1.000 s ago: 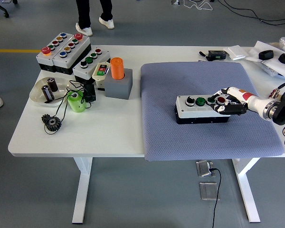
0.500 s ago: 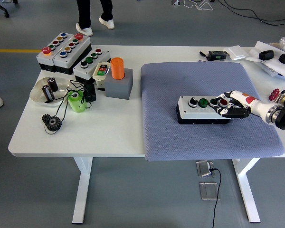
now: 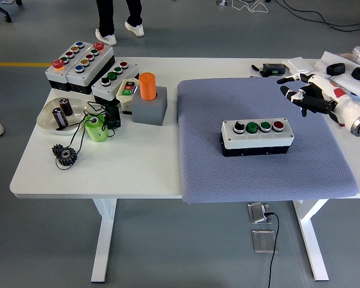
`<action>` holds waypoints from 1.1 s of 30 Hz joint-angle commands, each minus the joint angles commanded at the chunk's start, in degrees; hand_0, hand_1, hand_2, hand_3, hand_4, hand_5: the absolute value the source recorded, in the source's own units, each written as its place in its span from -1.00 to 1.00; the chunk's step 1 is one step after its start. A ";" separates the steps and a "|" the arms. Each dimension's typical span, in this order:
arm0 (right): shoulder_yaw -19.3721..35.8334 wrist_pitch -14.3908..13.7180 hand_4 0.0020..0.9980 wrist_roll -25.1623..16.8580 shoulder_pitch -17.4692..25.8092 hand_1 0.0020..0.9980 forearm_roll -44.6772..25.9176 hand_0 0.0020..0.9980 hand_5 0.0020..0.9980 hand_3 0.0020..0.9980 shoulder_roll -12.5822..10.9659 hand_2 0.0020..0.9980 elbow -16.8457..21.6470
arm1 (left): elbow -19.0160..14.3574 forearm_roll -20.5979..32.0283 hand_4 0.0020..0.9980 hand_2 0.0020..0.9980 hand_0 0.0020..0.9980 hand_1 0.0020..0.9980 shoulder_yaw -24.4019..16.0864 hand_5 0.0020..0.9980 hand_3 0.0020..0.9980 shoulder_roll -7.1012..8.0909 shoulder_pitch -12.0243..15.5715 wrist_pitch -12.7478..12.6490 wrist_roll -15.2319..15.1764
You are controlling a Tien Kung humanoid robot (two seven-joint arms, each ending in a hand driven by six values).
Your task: Pick up the button,place it on the desk,press the button,press the button
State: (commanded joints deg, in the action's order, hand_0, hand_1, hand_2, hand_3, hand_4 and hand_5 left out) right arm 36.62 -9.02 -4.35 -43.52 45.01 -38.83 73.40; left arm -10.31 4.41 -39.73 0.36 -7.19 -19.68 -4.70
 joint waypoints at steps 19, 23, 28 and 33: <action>4.32 2.82 0.24 -3.05 1.26 0.47 -36.71 0.51 0.13 0.79 -1.33 0.66 -0.49 | 0.00 -0.15 -0.37 0.45 0.31 0.40 0.03 0.94 -0.01 0.29 -1.02 -0.13 0.23; 4.49 2.63 0.25 -2.99 0.99 0.50 -36.76 0.55 0.09 0.80 -1.22 0.69 -0.69 | 0.00 -0.44 -0.37 0.45 0.31 0.40 -0.36 0.94 -0.01 0.27 -1.24 -0.20 0.27; 4.73 2.17 0.26 -3.27 1.10 0.55 -36.97 0.59 0.05 0.80 -1.49 0.72 -0.77 | 0.00 -0.45 -0.37 0.45 0.31 0.41 -0.03 0.93 -0.01 0.38 -1.47 -0.15 0.30; 5.04 1.84 0.26 -3.47 1.08 0.55 -36.82 0.59 0.05 0.80 -1.45 0.72 -0.43 | 0.00 -0.47 -0.37 0.45 0.31 0.41 -0.10 0.93 -0.01 0.36 -1.44 -0.18 0.35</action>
State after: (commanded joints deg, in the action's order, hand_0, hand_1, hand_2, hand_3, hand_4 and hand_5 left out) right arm 41.66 -7.18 -7.82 -42.44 8.18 -40.28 72.97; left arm -10.31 3.94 -39.83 0.72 -8.64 -19.85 -4.35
